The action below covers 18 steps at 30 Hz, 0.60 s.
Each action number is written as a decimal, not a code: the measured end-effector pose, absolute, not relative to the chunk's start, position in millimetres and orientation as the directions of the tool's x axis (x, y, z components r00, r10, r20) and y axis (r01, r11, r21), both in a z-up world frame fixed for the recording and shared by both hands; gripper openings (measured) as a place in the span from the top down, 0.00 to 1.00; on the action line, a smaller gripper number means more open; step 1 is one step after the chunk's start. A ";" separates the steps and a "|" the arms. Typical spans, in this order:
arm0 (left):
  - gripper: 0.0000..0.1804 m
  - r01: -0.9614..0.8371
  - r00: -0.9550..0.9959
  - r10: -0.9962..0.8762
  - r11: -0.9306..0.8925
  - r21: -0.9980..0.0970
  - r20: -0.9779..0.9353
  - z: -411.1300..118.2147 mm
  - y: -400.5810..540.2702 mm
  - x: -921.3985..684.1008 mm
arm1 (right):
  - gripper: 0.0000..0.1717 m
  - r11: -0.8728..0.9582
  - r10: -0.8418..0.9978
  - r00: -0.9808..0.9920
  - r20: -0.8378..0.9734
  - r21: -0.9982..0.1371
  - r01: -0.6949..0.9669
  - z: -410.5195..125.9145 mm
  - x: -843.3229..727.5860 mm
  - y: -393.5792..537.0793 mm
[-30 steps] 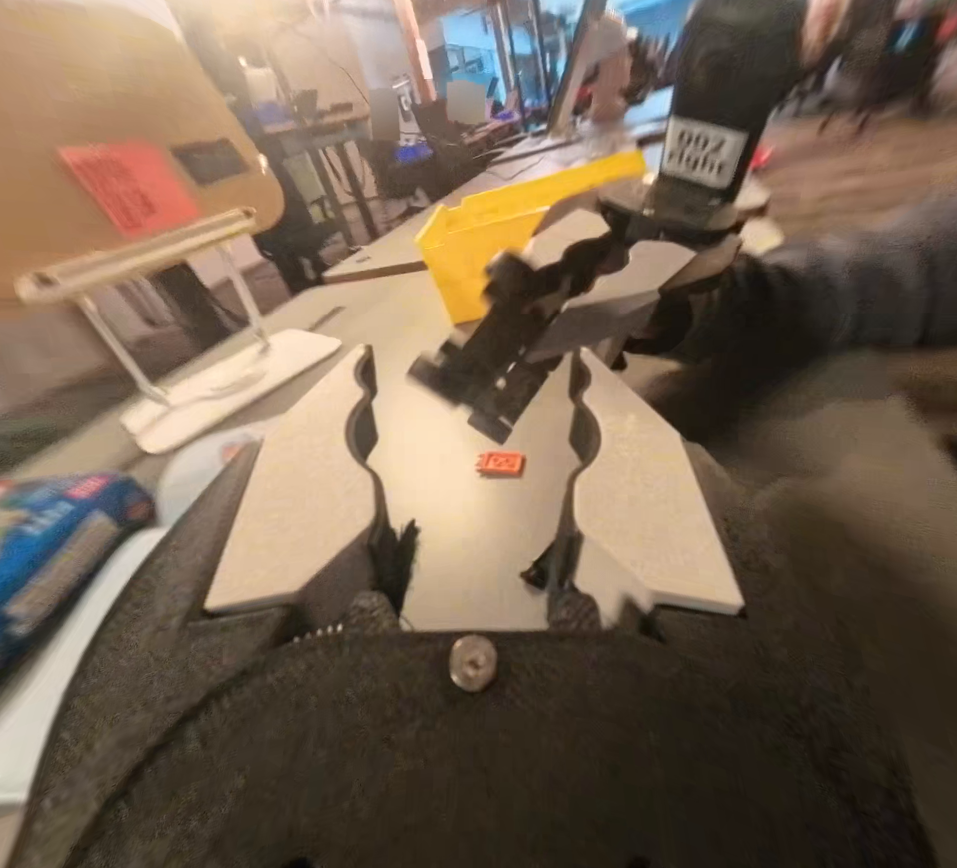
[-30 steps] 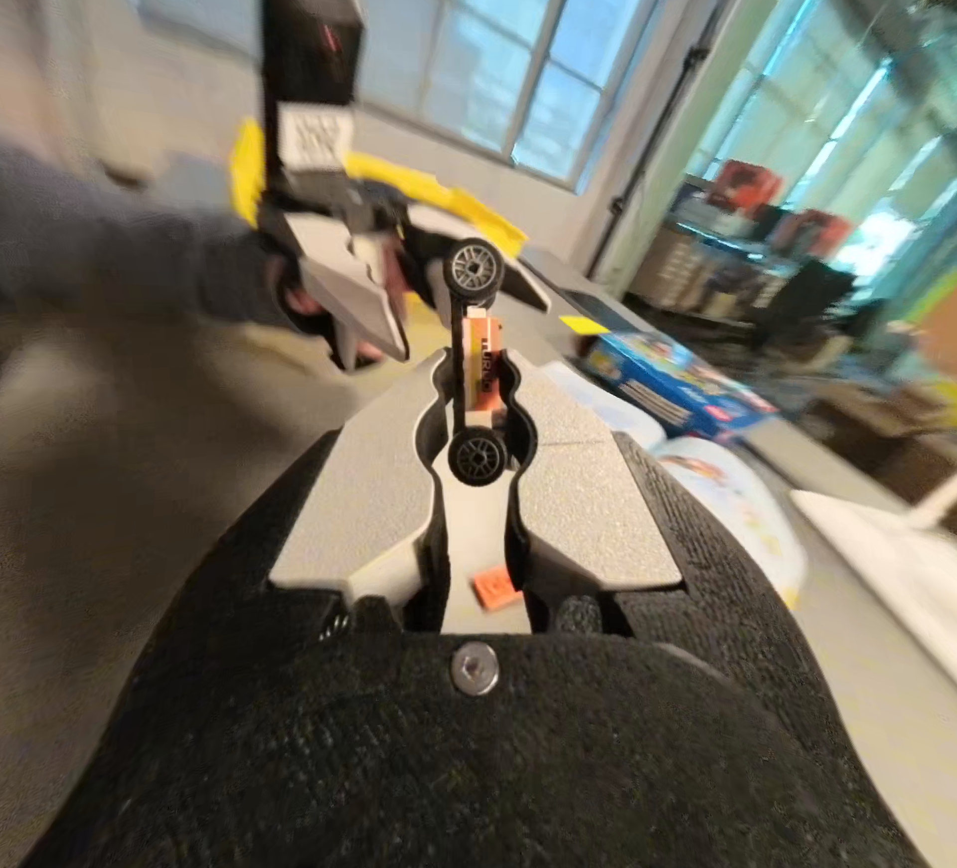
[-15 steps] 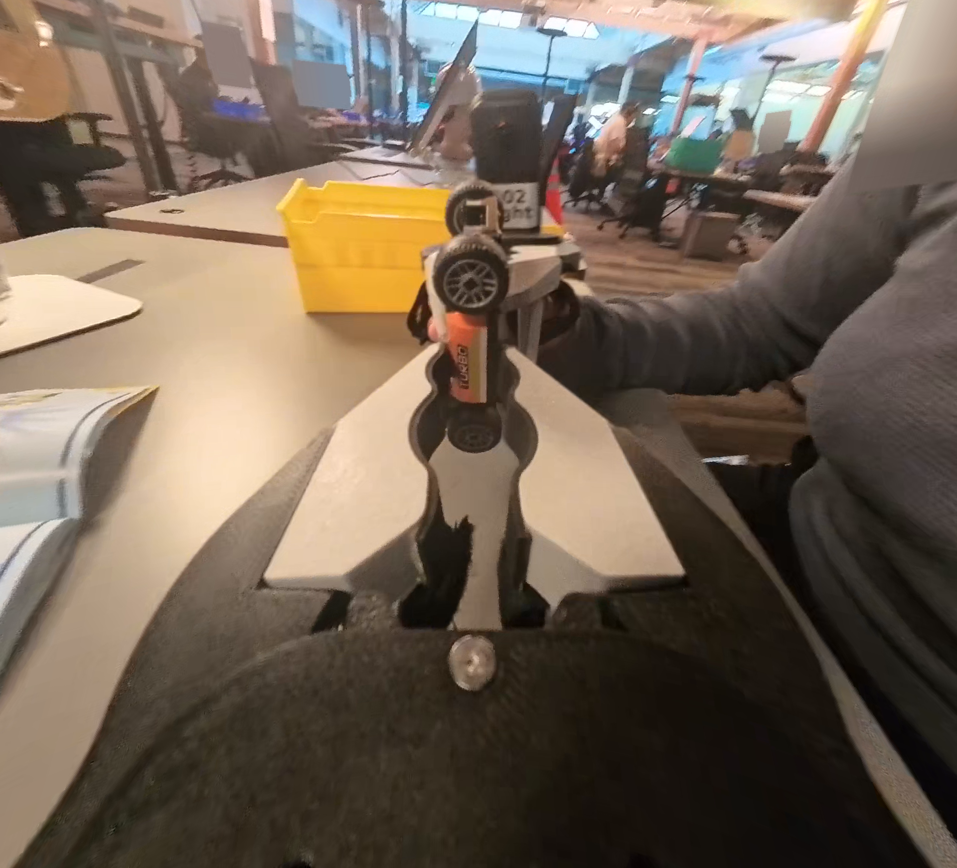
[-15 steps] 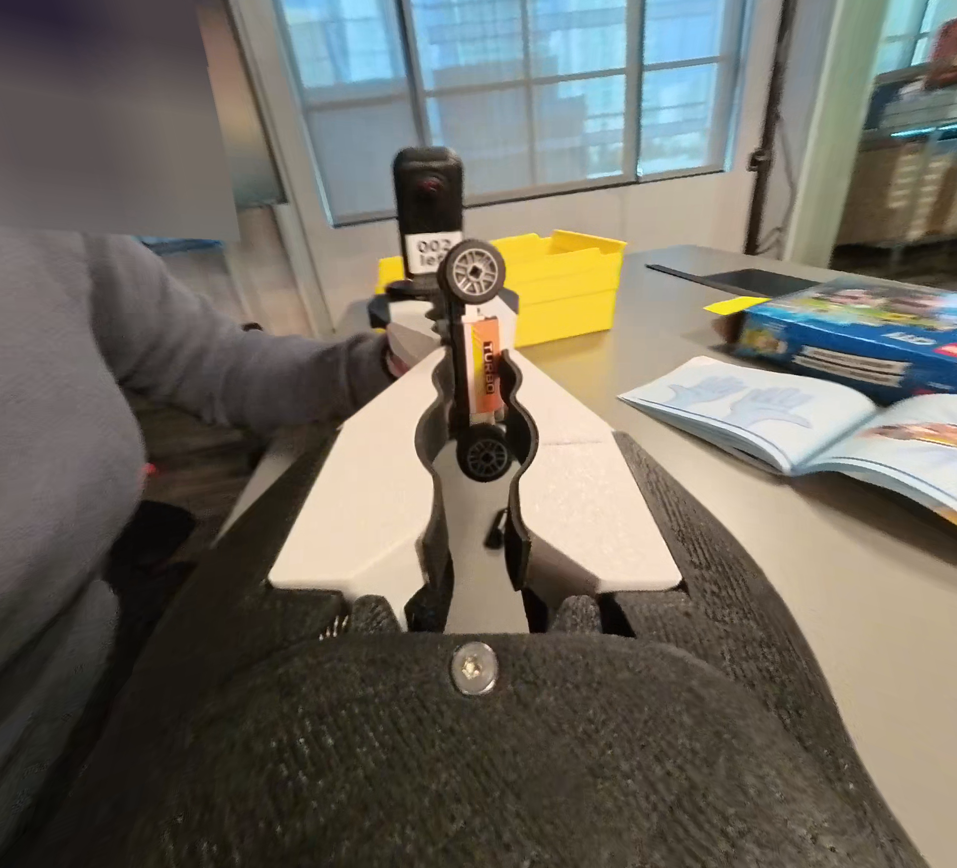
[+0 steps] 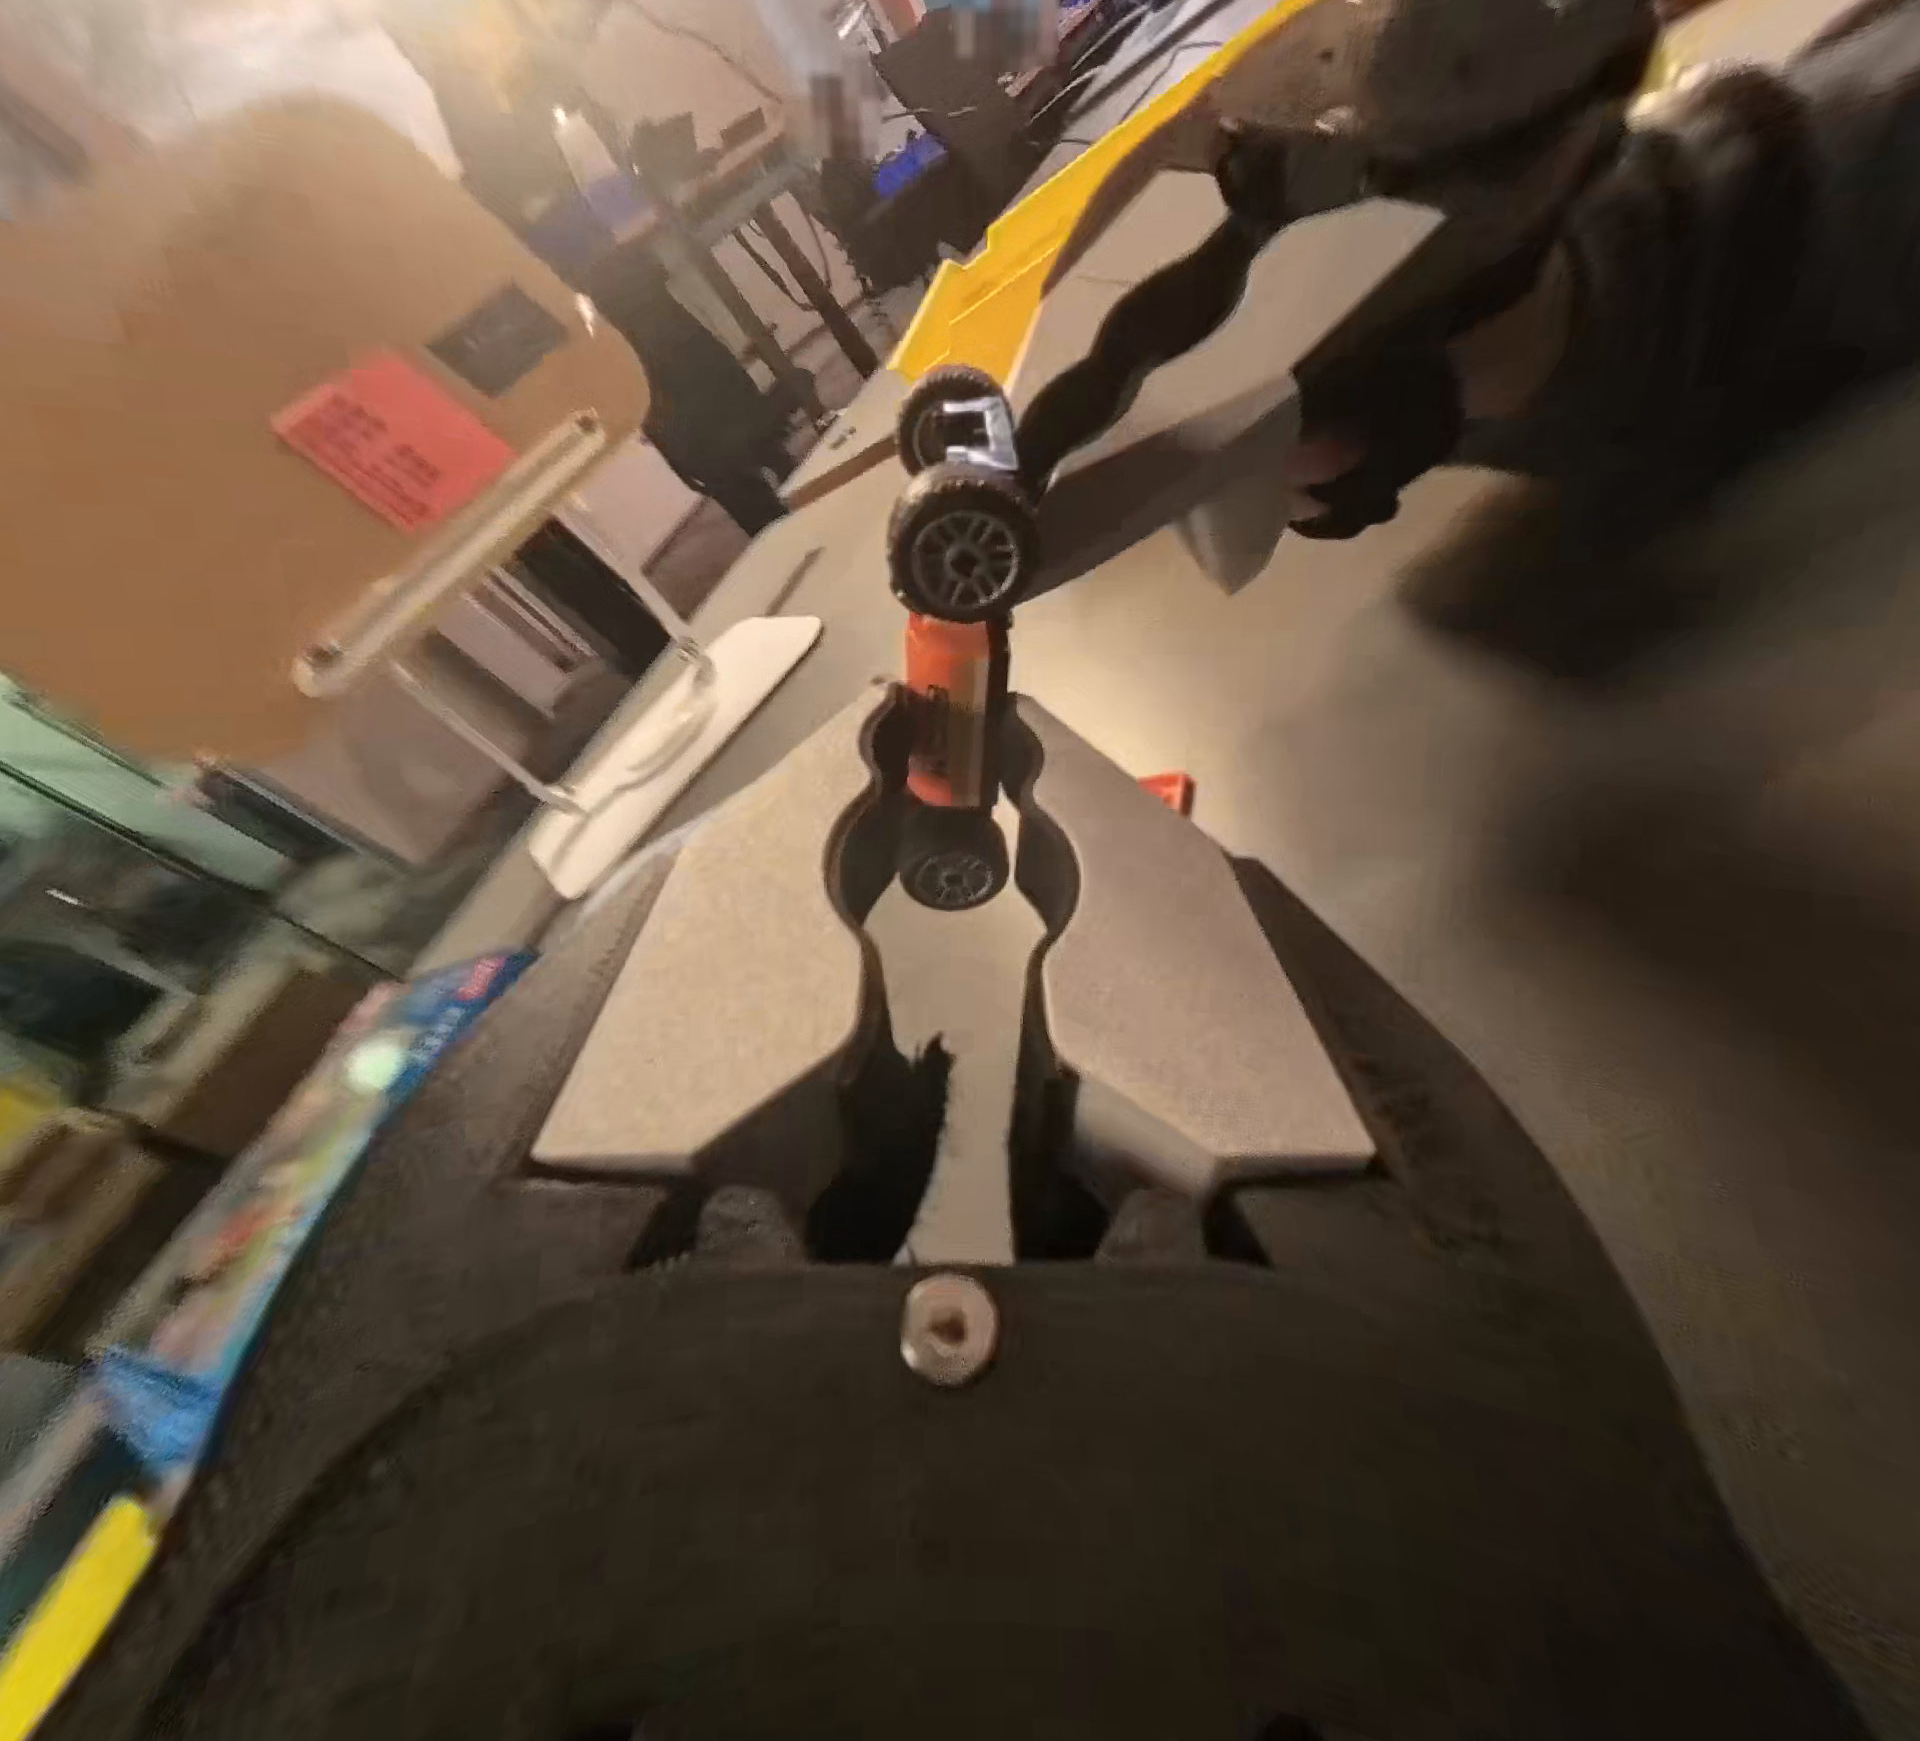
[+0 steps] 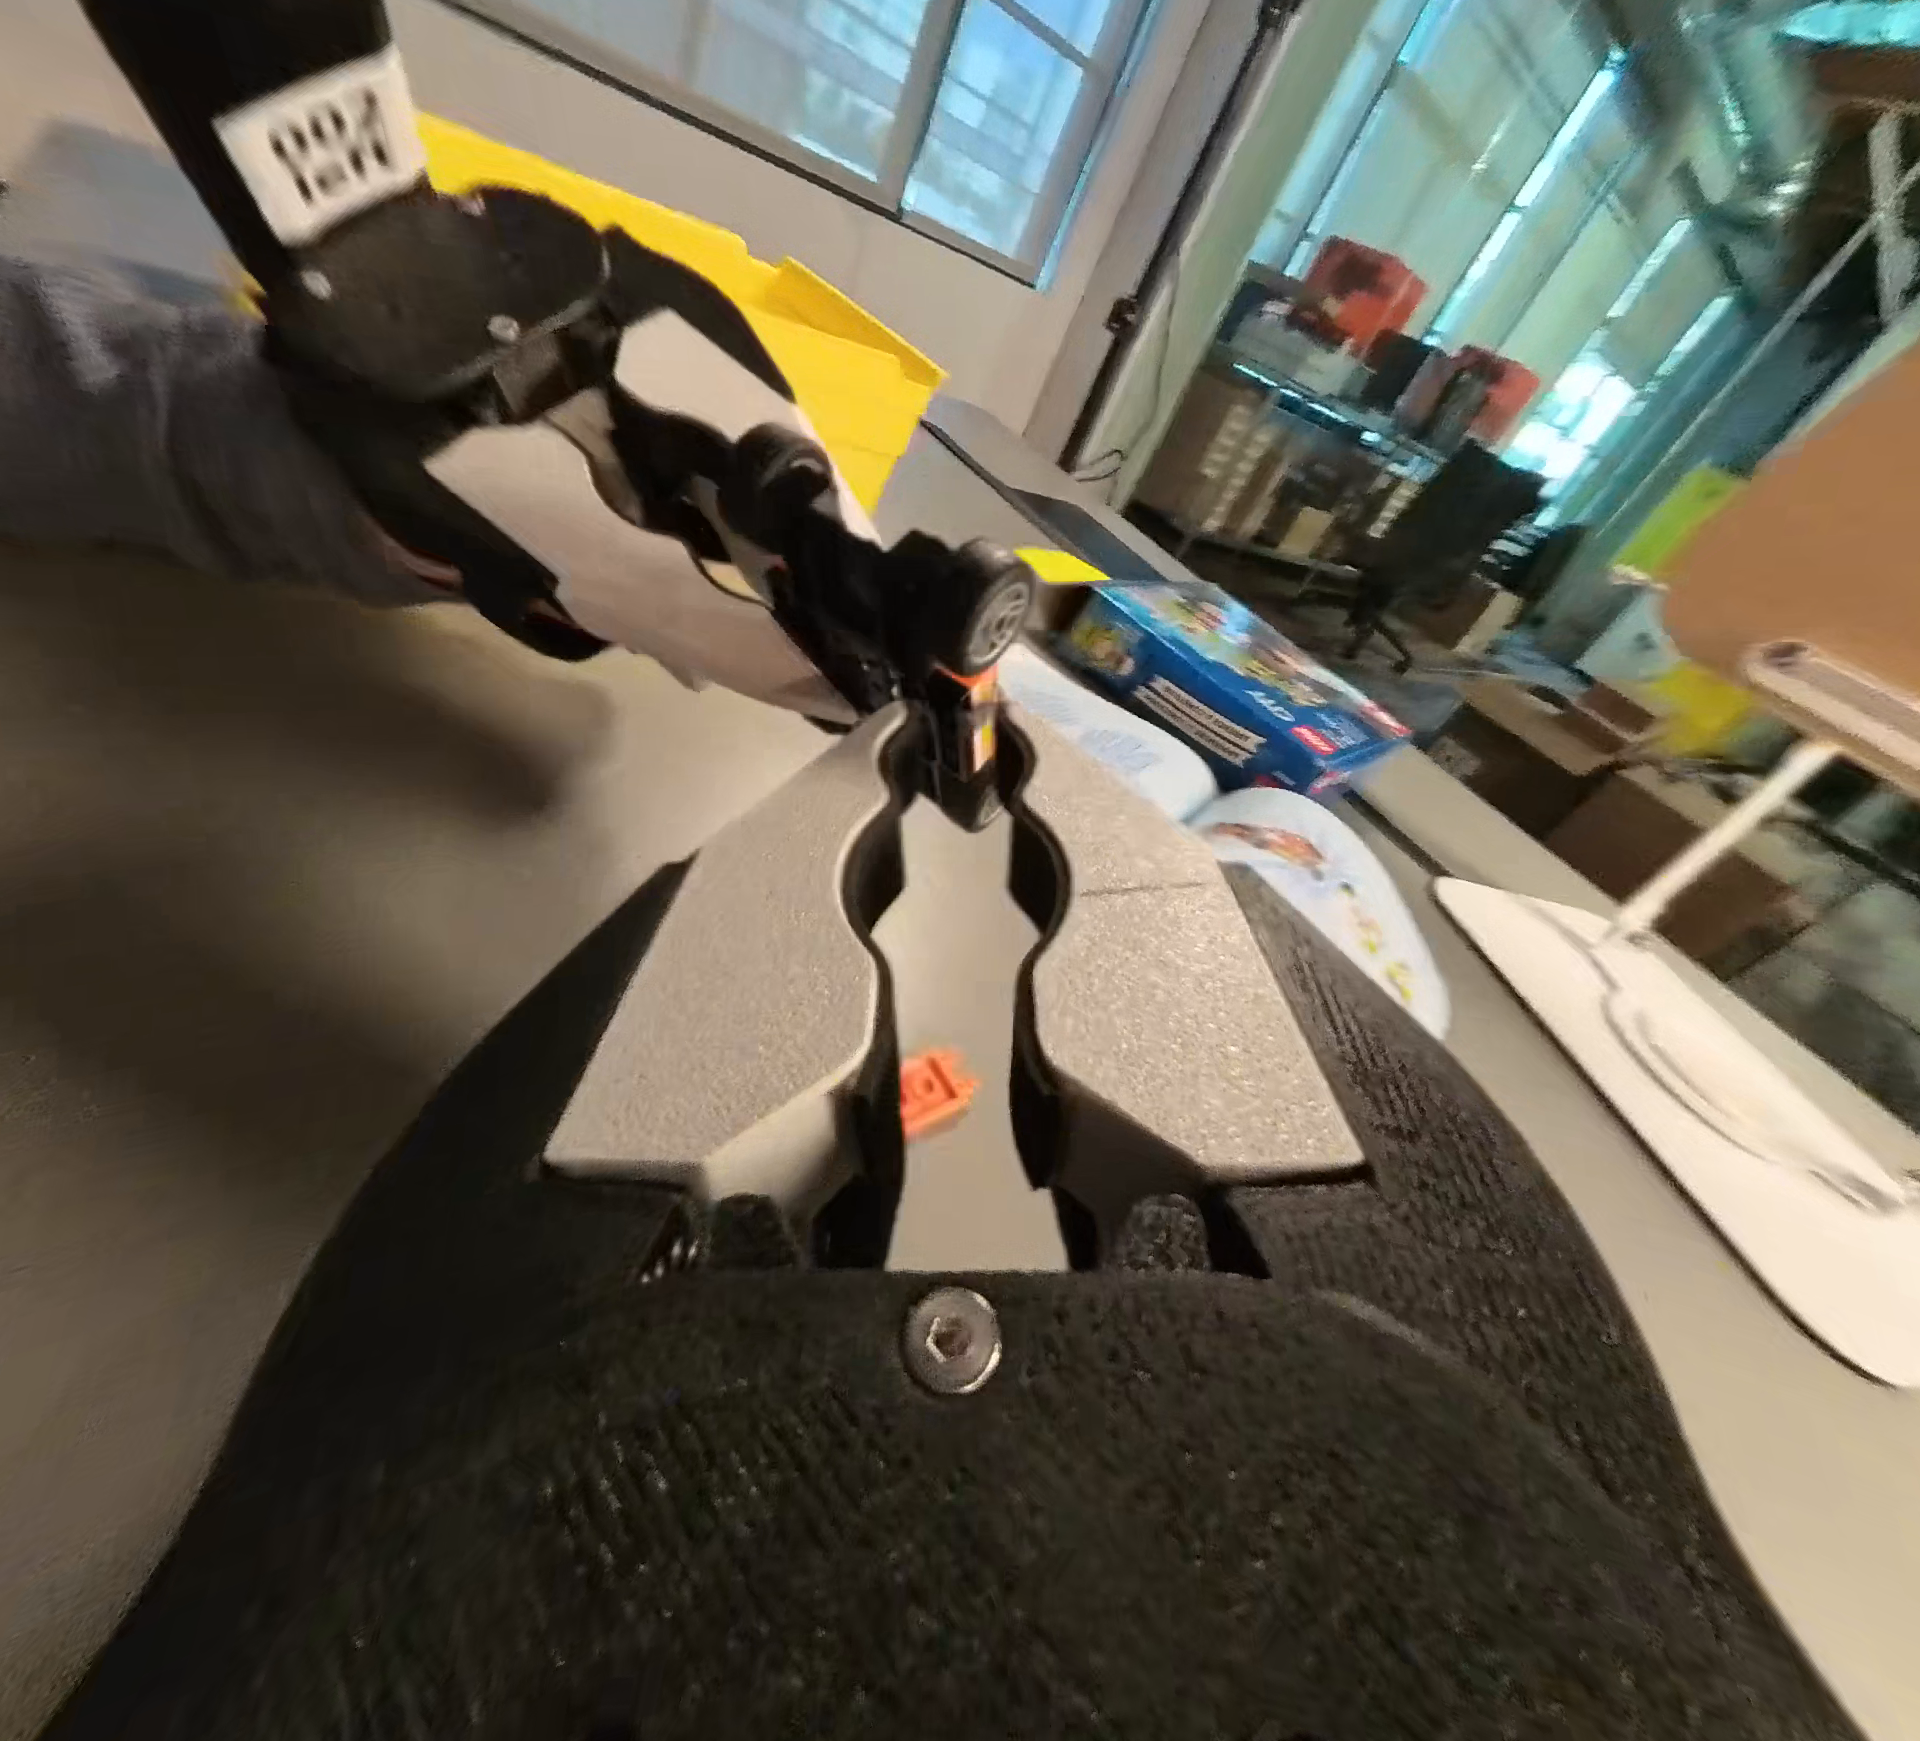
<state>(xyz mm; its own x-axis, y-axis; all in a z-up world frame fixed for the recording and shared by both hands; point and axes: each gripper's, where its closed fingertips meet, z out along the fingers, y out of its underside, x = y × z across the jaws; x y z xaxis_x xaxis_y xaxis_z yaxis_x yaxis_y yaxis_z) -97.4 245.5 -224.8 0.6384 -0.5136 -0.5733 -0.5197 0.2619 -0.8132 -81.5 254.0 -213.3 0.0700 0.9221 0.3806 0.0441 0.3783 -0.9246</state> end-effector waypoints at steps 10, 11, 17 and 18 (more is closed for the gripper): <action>0.92 0.056 0.186 -0.975 -0.113 -0.992 0.121 -200.6 171.9 -69.8 | 0.86 -0.134 0.795 -0.600 -0.088 -0.990 -0.033 -198.4 -56.7 174.4; 0.92 0.064 0.158 -0.976 -0.141 -0.988 0.150 -201.6 169.8 -68.1 | 0.89 -0.175 0.763 -0.634 -0.127 -0.985 -0.013 -197.3 -55.0 170.0; 0.92 0.122 0.020 -0.965 -0.256 -0.959 0.260 -198.6 160.5 -63.1 | 0.91 -0.337 0.621 -0.733 -0.277 -0.939 0.070 -191.6 -49.3 160.5; 0.92 0.121 0.008 -0.963 -0.268 -0.956 0.271 -199.8 159.9 -61.8 | 0.90 -0.367 0.589 -0.747 -0.308 -0.926 0.092 -190.7 -48.9 159.0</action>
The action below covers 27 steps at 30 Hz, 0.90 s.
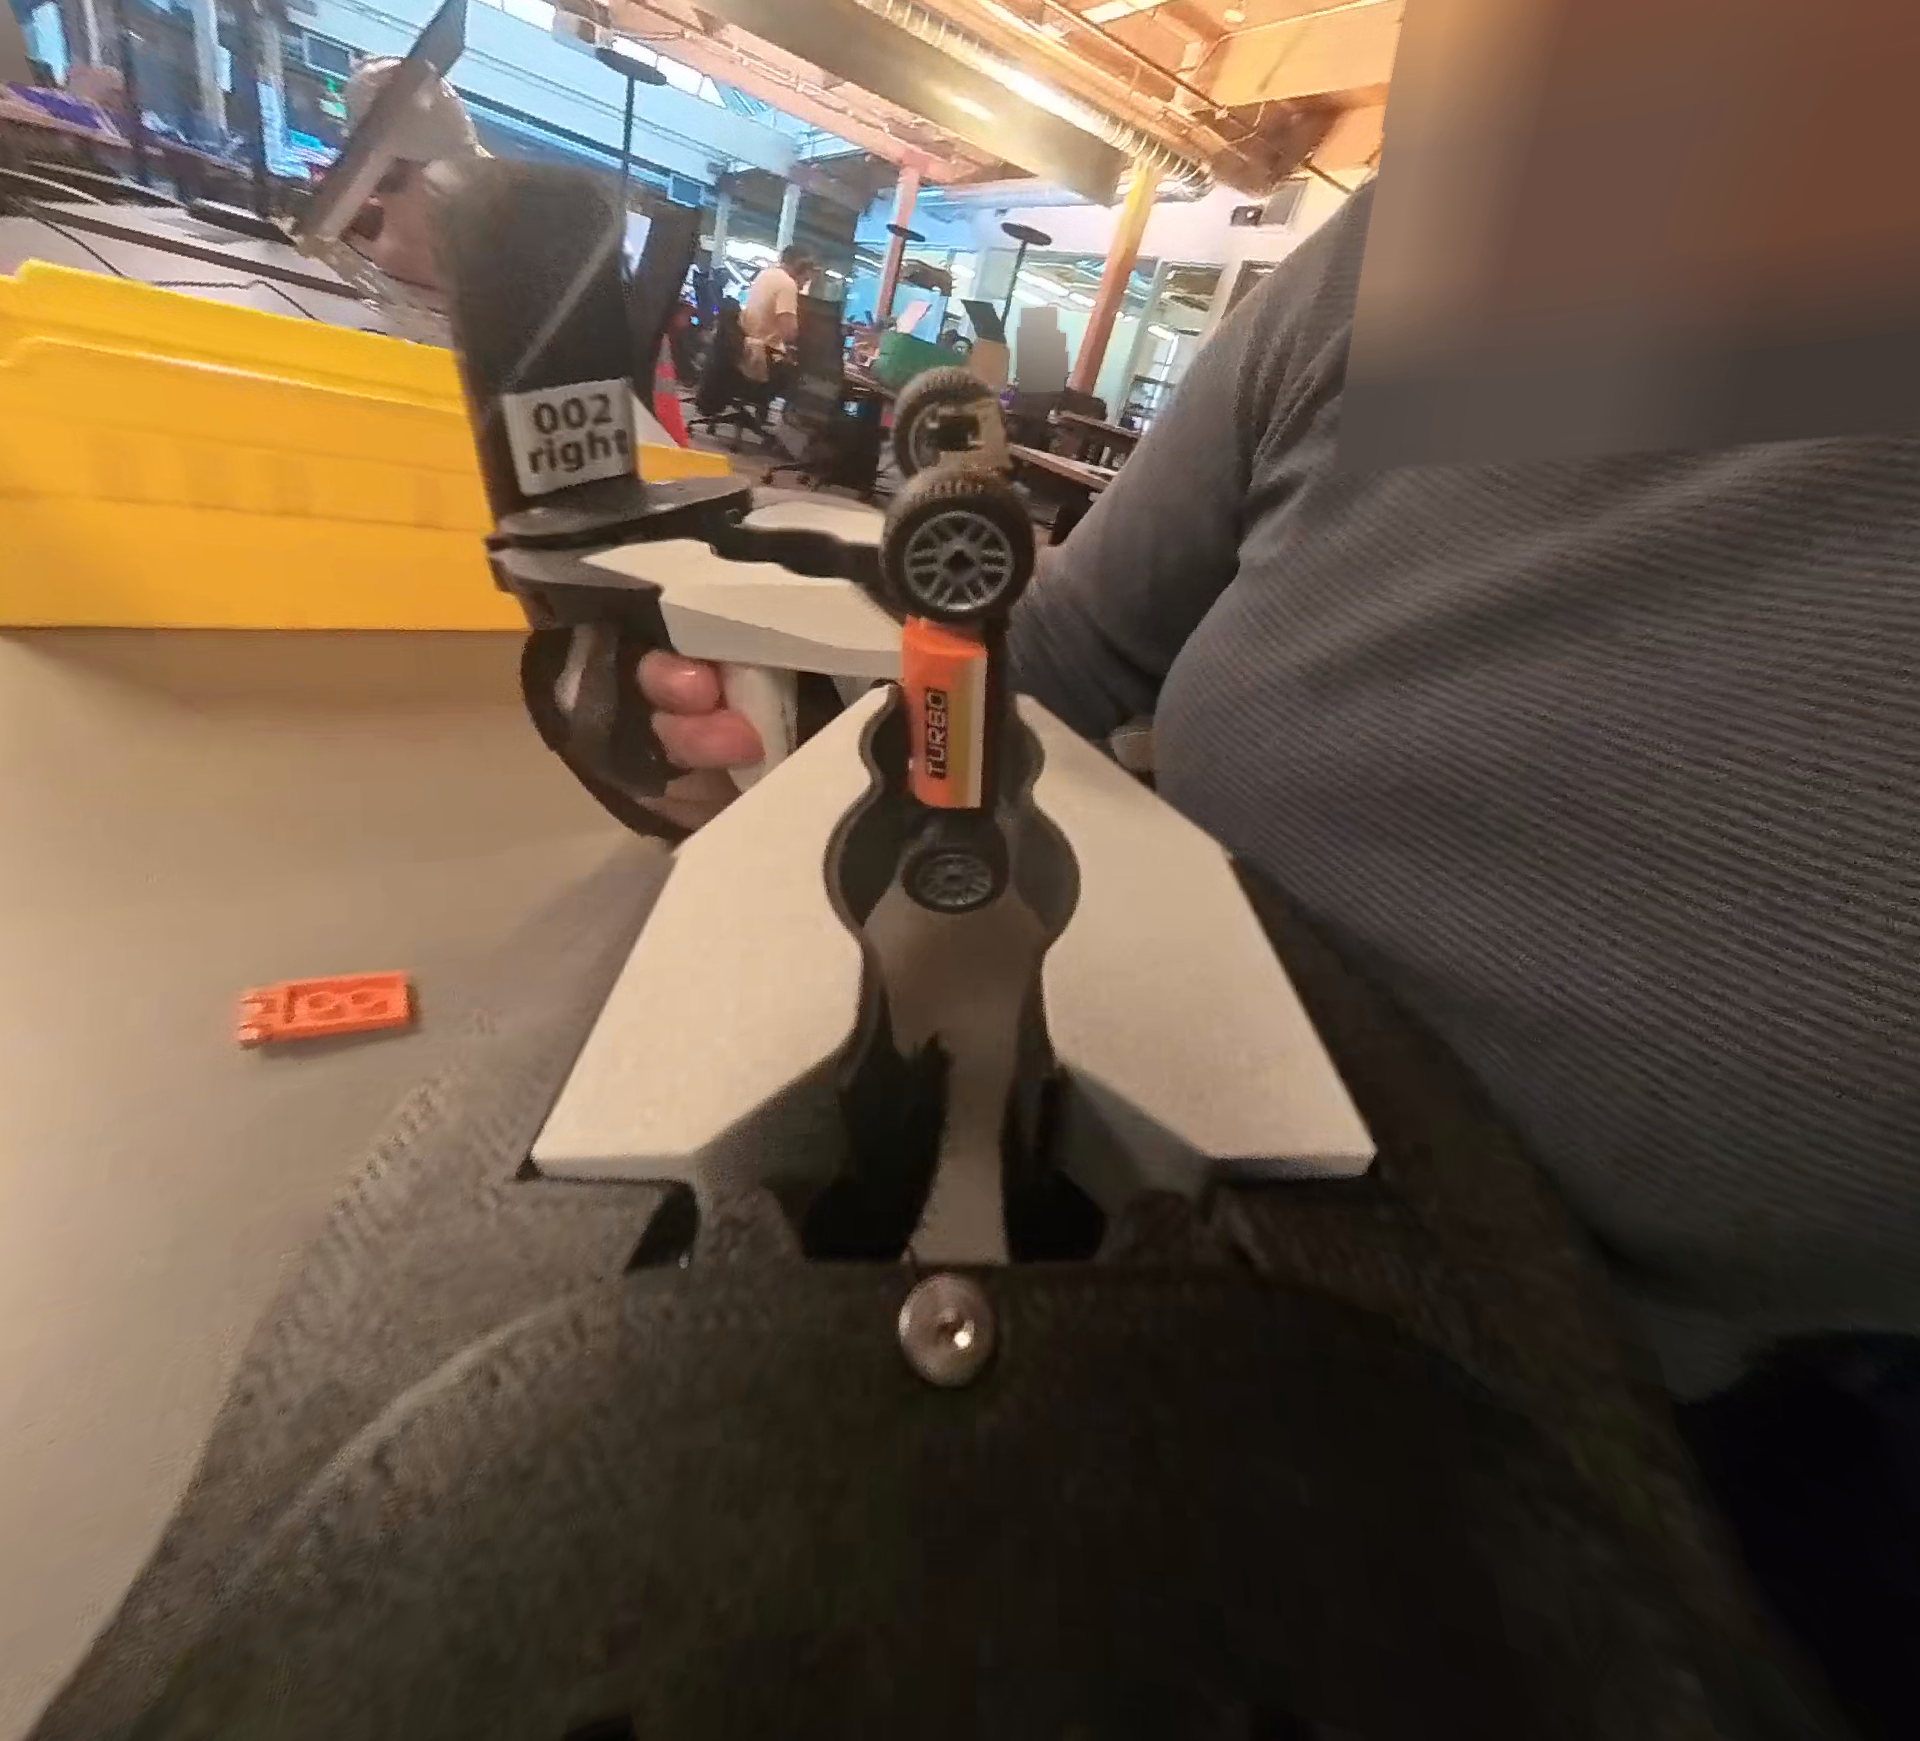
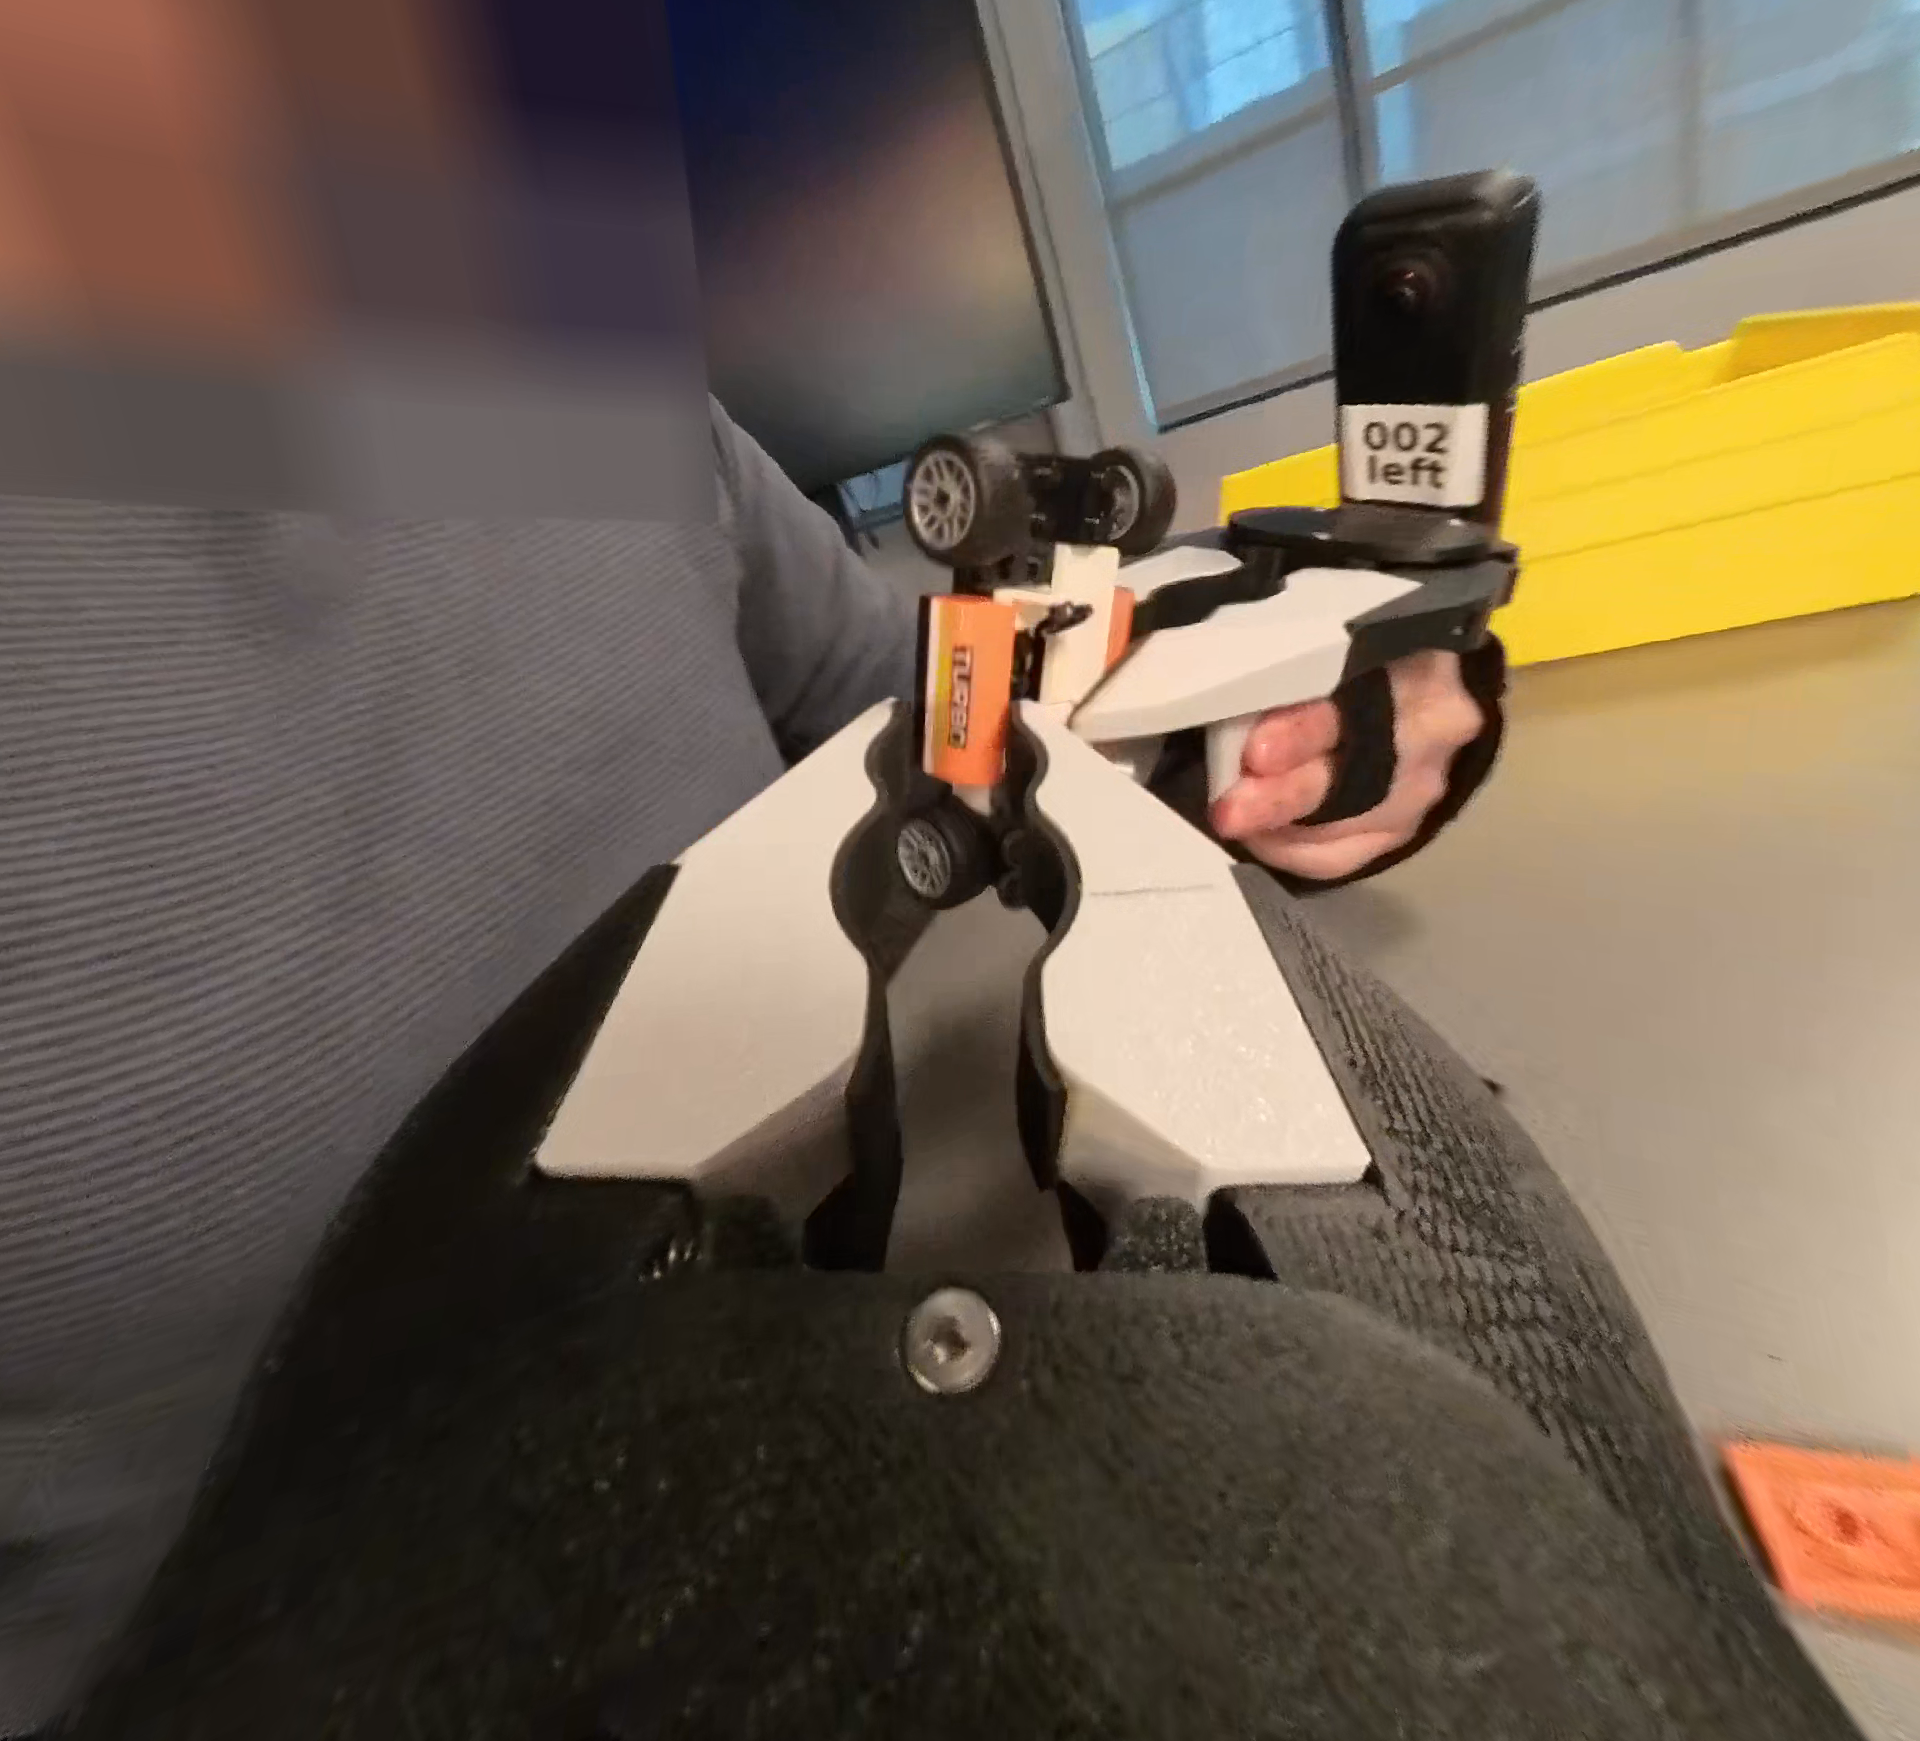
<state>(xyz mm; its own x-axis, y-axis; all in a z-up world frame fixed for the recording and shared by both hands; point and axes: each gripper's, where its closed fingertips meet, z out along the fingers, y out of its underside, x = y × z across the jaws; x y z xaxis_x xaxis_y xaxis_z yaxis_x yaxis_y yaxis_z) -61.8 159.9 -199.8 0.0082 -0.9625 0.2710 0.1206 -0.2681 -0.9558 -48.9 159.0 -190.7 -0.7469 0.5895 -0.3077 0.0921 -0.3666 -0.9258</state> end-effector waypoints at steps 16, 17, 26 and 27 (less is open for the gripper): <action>0.92 0.180 0.202 -0.958 -0.168 -0.969 0.203 -190.9 183.6 -91.2 | 0.95 -0.295 0.790 -0.566 -0.237 -0.955 -0.011 -189.7 -57.7 199.1; 0.92 0.174 0.259 -0.949 -0.138 -0.975 0.180 -190.5 189.5 -97.0 | 0.95 -0.293 0.811 -0.533 -0.241 -0.956 -0.013 -190.9 -59.7 205.4; 0.91 -0.202 0.676 -0.717 0.044 -0.978 -0.172 -225.8 241.6 -124.2 | 0.90 0.108 0.989 -0.131 0.062 -0.918 0.382 -272.0 -78.9 252.9; 0.91 -0.272 0.690 -0.677 0.082 -0.959 -0.254 -228.6 244.6 -124.2 | 0.84 0.138 0.988 -0.125 0.093 -0.897 0.420 -278.6 -79.4 254.0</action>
